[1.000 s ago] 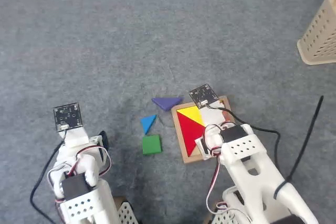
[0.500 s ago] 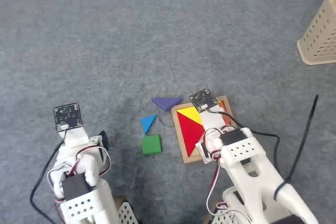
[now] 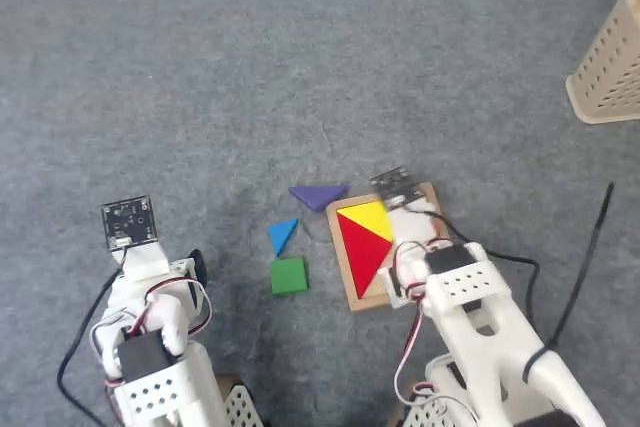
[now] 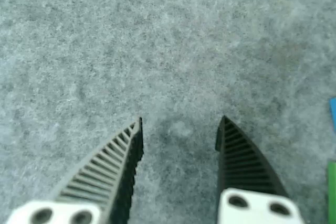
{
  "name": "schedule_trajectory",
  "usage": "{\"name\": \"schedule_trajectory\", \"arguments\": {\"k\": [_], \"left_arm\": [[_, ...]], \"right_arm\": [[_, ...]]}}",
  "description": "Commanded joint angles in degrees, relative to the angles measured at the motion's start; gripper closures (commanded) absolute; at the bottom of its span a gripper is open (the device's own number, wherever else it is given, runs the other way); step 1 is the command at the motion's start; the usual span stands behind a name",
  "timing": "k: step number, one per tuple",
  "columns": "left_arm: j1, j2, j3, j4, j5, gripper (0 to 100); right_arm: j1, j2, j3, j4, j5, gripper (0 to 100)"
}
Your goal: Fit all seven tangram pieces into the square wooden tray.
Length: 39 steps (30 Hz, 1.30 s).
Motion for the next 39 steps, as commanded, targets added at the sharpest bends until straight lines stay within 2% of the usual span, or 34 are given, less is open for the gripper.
{"name": "schedule_trajectory", "arguments": {"k": [1, 11, 18, 21, 25, 33, 39], "left_arm": [[-0.3, -1.1, -0.7, 0.2, -0.4, 78], [-0.3, -1.1, -0.7, 0.2, -0.4, 78], [-0.3, -1.1, -0.7, 0.2, -0.4, 78], [-0.3, -1.1, -0.7, 0.2, -0.4, 78], [-0.3, -1.1, -0.7, 0.2, -0.4, 78], [-0.3, -1.1, -0.7, 0.2, -0.4, 78], [-0.3, -1.1, -0.7, 0.2, -0.4, 78]], "right_arm": [[6.6, -2.2, -4.0, -1.2, -3.3, 80.9], [8.7, -2.2, -4.4, -2.5, -3.9, 80.9], [5.5, -2.2, -6.2, -2.4, -3.7, 80.9], [1.6, -1.7, -6.1, -2.4, -3.7, 87.5], [0.4, -1.7, -6.1, -2.4, -3.7, 99.5], [0.1, -3.7, -8.3, -1.9, -3.7, 99.2], [0.1, -1.5, -11.3, -5.5, -3.6, 99.0]]}}
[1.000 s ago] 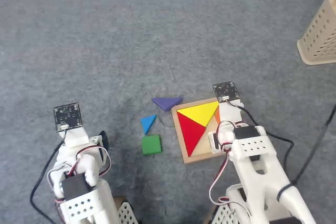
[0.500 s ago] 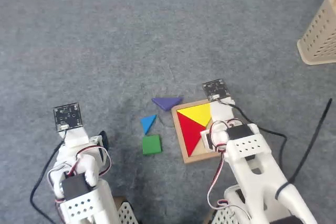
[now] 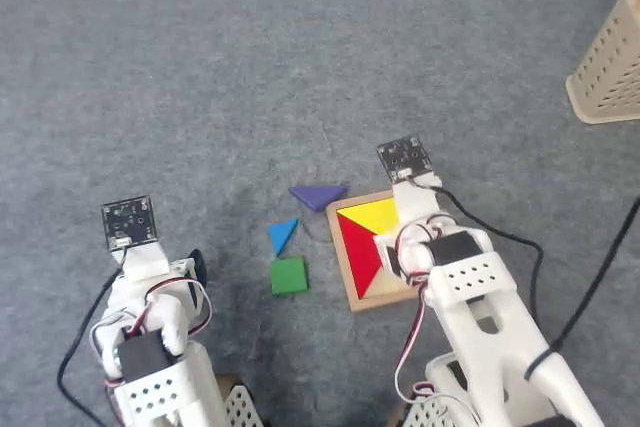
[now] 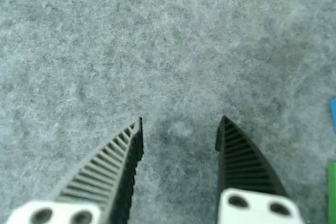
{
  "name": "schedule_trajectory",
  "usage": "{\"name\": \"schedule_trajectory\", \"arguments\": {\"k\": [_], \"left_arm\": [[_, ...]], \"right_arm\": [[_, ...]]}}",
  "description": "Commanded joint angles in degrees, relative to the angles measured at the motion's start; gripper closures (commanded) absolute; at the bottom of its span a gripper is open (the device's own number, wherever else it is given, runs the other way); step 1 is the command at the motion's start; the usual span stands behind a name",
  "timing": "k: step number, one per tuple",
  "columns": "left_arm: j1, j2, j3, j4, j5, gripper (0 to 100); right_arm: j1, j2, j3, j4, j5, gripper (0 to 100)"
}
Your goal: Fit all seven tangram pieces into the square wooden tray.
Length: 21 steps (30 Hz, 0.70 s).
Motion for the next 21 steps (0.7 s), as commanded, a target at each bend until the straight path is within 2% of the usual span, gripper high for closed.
{"name": "schedule_trajectory", "arguments": {"k": [1, 9, 15, 21], "left_arm": [[-0.3, -1.1, -0.7, 0.2, -0.4, 78], [-0.3, -1.1, -0.7, 0.2, -0.4, 78], [-0.3, -1.1, -0.7, 0.2, -0.4, 78], [-0.3, -1.1, -0.7, 0.2, -0.4, 78]], "right_arm": [[-0.3, 0.9, -4.2, -3.9, -0.3, 99.0], [-0.2, 10.1, -4.3, -7.6, -0.4, 98.6], [0.2, 10.7, -4.2, -7.4, -0.4, 84.2], [2.5, 10.6, -4.5, -7.3, -0.4, 82.8]]}}
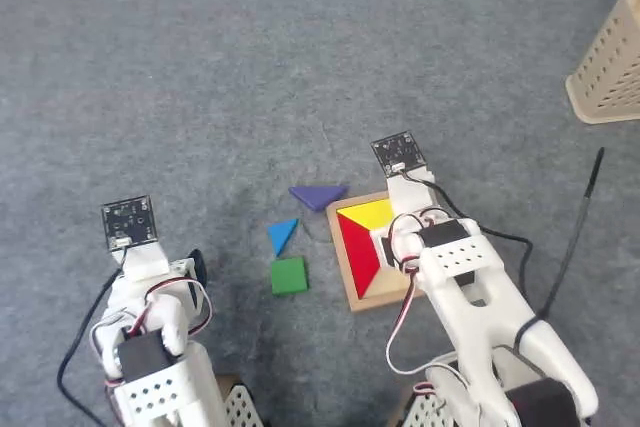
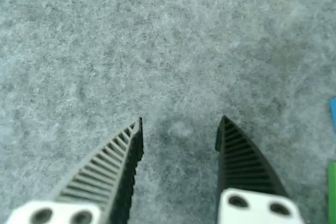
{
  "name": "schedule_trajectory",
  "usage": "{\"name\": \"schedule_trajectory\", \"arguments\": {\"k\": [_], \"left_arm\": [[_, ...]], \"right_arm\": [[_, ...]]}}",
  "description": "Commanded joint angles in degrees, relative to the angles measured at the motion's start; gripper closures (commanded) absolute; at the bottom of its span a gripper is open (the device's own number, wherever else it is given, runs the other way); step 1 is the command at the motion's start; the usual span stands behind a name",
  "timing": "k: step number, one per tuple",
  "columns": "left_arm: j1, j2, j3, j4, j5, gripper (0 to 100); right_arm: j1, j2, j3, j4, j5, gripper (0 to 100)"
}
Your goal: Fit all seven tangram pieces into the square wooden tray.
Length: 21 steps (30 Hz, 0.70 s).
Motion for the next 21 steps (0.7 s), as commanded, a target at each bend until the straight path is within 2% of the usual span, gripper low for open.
{"name": "schedule_trajectory", "arguments": {"k": [1, 5, 14, 21], "left_arm": [[-0.3, -1.1, -0.7, 0.2, -0.4, 78], [-0.3, -1.1, -0.7, 0.2, -0.4, 78], [-0.3, -1.1, -0.7, 0.2, -0.4, 78], [-0.3, -1.1, -0.7, 0.2, -0.4, 78]], "right_arm": [[3.3, -0.3, -2.7, -0.6, -0.4, 82.7], [5.8, -0.3, -4.2, -0.6, -0.4, 82.6], [5.8, -0.6, -4.7, -0.7, -0.4, 82.7], [6.6, -13.4, -4.0, 7.3, -0.6, 85.1]]}}
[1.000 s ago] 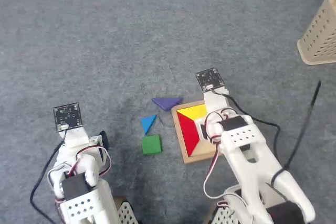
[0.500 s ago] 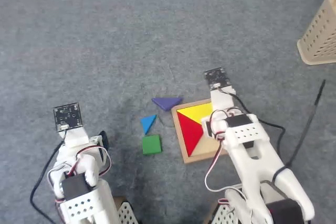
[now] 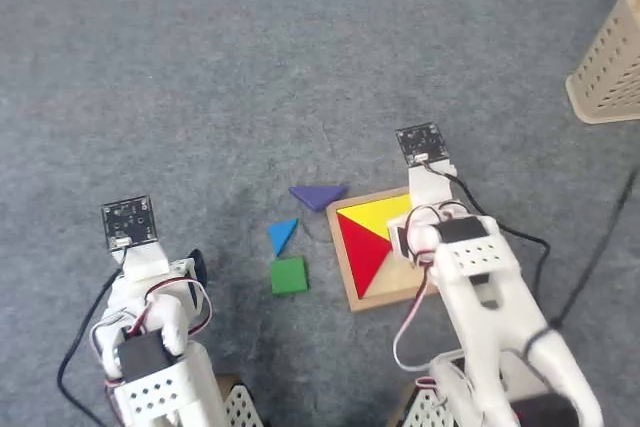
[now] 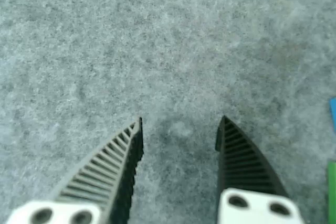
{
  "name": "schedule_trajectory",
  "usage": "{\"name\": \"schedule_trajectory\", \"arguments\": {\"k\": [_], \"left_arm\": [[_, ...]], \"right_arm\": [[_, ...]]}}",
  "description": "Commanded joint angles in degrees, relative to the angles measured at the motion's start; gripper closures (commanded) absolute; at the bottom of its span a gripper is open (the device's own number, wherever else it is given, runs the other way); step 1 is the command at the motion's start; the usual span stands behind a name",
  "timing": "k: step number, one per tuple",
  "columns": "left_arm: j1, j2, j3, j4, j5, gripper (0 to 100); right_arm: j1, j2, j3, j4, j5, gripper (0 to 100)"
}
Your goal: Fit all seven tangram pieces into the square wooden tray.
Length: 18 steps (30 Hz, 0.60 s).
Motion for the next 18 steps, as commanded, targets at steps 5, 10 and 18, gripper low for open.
{"name": "schedule_trajectory", "arguments": {"k": [5, 10, 18], "left_arm": [[-0.3, -1.1, -0.7, 0.2, -0.4, 78], [-0.3, -1.1, -0.7, 0.2, -0.4, 78], [-0.3, -1.1, -0.7, 0.2, -0.4, 78]], "right_arm": [[0.9, -19.8, 5.8, 2.2, -0.2, 94.6], [0.9, -21.2, 12.2, -3.4, 6.2, 96.7], [0.9, -21.1, 12.4, -3.6, 6.1, 97.1]]}}
